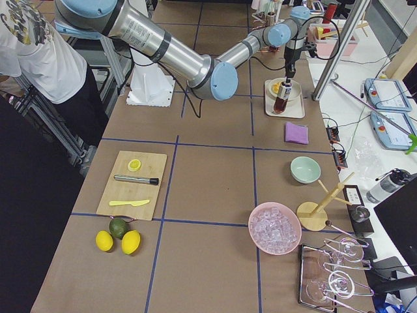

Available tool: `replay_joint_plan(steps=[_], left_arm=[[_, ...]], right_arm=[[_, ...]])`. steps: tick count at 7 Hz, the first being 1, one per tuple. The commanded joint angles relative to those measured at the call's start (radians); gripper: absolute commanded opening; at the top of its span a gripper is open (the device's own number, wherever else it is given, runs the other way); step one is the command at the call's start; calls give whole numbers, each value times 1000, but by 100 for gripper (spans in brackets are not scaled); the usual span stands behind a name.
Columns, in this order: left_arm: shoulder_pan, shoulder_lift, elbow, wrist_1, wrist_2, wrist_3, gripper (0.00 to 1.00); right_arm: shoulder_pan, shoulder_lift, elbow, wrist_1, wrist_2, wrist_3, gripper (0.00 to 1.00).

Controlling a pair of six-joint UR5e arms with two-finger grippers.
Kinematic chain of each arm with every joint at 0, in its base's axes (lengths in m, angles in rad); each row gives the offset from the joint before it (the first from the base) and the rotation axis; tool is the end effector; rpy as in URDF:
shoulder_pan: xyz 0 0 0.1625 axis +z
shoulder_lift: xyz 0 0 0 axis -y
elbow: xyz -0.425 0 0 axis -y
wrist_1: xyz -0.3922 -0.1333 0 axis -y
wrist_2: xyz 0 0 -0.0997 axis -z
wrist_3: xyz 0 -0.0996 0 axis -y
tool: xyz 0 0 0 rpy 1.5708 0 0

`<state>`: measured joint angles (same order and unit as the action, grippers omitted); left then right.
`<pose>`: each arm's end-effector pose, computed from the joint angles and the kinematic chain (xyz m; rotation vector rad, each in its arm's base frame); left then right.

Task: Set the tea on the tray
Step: 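Carry the bottle onto the cream tray beside the plate and lower it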

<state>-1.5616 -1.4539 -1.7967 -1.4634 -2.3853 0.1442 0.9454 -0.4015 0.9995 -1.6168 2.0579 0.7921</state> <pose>-0.0568 -0.4407 0.6101 0.0565 0.8133 0.1455 -0.4252 -0.7369 0.1304 0.1017 -0.7118 0.0250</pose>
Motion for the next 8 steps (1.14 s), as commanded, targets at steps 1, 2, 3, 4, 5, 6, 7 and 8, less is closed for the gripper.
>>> replay_joint_plan(steps=[1, 2, 3, 4, 5, 6, 7, 8], left_arm=[[0, 1, -1, 0, 0, 0, 100], [0, 1, 0, 0, 0, 0, 100], [0, 1, 0, 0, 0, 0, 100], [0, 1, 2, 0, 0, 0, 100], [0, 1, 2, 0, 0, 0, 100], [0, 1, 2, 0, 0, 0, 100], [0, 1, 2, 0, 0, 0, 100], [0, 1, 7, 0, 0, 0, 100]], right_arm=[[-13, -6, -1, 37, -1, 34, 27], [-14, -11, -1, 47, -1, 45, 37], [-14, -11, 1, 48, -1, 45, 53], [-14, -11, 1, 48, -1, 45, 74], [-14, -11, 2, 46, -1, 47, 94], [-14, -8, 7, 45, 1, 45, 98], [-2, -5, 25, 37, 42, 44, 99], [40, -10, 51, 25, 98, 42, 99]])
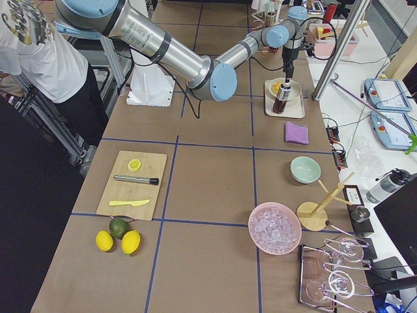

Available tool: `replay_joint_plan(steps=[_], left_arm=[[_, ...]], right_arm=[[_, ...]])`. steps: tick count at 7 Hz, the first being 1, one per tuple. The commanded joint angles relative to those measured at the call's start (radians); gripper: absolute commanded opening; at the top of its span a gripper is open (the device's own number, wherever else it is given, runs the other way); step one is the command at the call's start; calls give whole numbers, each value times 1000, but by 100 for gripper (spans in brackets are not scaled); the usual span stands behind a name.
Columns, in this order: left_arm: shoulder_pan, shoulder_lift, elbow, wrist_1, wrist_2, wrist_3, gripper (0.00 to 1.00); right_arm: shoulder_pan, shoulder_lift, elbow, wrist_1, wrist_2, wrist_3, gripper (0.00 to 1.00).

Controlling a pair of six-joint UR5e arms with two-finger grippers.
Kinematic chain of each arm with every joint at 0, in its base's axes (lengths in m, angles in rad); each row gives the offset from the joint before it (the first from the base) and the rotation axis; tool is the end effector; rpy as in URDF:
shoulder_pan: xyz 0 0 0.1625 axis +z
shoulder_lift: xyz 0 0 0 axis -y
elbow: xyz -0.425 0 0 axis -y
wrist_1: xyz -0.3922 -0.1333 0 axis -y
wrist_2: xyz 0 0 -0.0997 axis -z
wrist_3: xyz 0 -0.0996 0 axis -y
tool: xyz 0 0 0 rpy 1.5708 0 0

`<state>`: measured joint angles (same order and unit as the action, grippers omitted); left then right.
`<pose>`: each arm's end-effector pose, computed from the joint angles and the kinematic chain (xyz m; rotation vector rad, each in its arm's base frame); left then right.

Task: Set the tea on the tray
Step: 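Open the right gripper and raise it away from the bottle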

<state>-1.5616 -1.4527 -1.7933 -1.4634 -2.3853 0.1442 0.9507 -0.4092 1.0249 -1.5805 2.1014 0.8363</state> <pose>-0.0568 -0.4400 0.6123 0.0522 0.8136 0.1436 -0.4212 -0.7326 0.1189 0.0993 -0.7766 0.0443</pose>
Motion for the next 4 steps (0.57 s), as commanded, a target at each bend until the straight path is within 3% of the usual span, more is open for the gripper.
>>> replay_joint_plan(steps=[1, 2, 4], left_arm=[[0, 0, 3, 0, 0, 2, 100], [0, 0, 6, -2, 0, 3, 100], [-2, 2, 9, 5, 0, 3, 100]], right_arm=[[68, -16, 85, -117, 96, -38, 99], [100, -86, 210, -228, 118, -149, 99], [176, -312, 408, -274, 164, -335, 99]])
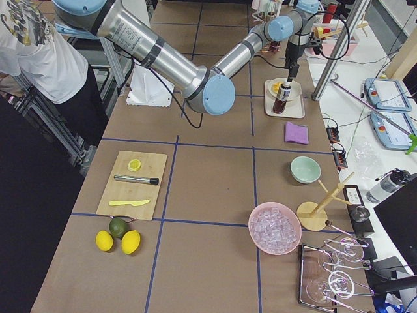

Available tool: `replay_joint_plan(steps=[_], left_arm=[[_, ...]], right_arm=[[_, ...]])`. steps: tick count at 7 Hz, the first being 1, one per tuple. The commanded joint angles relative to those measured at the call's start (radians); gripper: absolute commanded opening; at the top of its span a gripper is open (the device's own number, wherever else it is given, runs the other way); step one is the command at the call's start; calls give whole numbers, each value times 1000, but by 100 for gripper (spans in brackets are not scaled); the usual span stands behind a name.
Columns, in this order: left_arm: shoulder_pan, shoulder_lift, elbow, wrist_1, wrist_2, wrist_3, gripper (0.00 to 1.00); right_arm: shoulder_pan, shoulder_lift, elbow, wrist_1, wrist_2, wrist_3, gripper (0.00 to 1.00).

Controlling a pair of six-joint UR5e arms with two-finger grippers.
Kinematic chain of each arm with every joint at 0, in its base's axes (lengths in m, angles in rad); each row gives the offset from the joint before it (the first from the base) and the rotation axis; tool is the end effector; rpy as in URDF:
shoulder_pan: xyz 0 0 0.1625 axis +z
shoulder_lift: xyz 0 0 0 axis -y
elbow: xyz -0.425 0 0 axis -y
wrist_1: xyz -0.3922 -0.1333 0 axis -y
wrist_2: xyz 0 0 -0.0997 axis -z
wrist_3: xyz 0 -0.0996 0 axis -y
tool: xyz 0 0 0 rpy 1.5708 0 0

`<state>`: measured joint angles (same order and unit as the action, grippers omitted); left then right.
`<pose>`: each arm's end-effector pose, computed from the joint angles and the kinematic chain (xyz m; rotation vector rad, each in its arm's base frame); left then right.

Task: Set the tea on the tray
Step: 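Open the right gripper and raise it away from the bottle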

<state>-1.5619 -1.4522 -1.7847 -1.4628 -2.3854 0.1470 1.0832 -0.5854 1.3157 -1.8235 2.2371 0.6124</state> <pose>-0.0569 -0.4395 0.6168 0.0443 0.8142 0.1420 -0.2978 -0.7147 0.1594 0.0503 -0.7965 -0.0410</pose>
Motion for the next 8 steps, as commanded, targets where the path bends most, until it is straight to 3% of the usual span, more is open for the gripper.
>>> replay_joint_plan(steps=[1, 4, 8], left_arm=[[0, 3, -1, 12, 2, -1, 100], [-1, 15, 2, 10, 15, 2, 100], [0, 36, 10, 9, 14, 2, 100]], right_arm=[[81, -274, 208, -33, 36, -217, 99], [194, -621, 397, -39, 56, -561, 100], [409, -960, 421, -22, 53, -886, 99]])
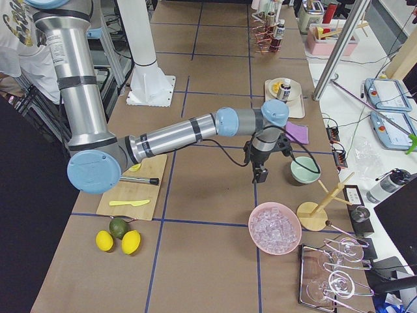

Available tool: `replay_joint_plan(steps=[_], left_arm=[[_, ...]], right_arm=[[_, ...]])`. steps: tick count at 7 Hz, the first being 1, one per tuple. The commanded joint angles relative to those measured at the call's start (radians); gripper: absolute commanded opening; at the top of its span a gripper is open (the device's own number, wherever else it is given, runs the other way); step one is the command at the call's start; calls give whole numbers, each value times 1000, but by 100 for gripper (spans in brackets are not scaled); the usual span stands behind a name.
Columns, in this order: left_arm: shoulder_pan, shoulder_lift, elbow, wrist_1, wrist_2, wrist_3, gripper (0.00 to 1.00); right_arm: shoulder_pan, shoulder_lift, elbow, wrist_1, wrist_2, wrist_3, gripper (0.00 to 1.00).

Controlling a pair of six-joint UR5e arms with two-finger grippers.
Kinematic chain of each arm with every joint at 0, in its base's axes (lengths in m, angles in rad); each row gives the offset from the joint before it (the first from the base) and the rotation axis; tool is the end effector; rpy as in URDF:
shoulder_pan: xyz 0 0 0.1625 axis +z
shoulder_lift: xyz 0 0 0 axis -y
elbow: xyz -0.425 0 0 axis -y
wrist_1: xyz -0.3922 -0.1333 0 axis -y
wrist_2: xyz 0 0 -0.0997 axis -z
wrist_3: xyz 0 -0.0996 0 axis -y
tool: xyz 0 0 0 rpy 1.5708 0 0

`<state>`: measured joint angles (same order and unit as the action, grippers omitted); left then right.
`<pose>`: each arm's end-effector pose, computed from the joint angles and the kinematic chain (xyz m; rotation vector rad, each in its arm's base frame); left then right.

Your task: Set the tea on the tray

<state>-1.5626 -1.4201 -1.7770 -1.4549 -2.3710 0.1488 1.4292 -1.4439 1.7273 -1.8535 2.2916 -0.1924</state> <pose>-0.0584 -0.4236 0.6362 -0.0008 0.8025 0.1243 -0.0079 -0.5343 0.5492 0.0191 -0.7238 -0.3196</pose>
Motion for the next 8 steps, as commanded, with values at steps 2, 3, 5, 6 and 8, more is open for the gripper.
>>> replay_joint_plan(steps=[2, 3, 5, 6, 8], left_arm=[[0, 9, 8, 4, -4, 0, 100], [0, 18, 13, -2, -1, 0, 100], [1, 21, 20, 2, 1, 0, 100], [0, 32, 19, 2, 3, 0, 100], [0, 41, 21, -5, 3, -1, 100]], right_arm=[[163, -247, 12, 8, -10, -88, 100], [186, -272, 20, 13, -7, -76, 100], [185, -271, 17, 14, -9, -73, 100], [186, -271, 17, 14, -9, -73, 100], [185, -271, 17, 14, -7, -73, 100]])
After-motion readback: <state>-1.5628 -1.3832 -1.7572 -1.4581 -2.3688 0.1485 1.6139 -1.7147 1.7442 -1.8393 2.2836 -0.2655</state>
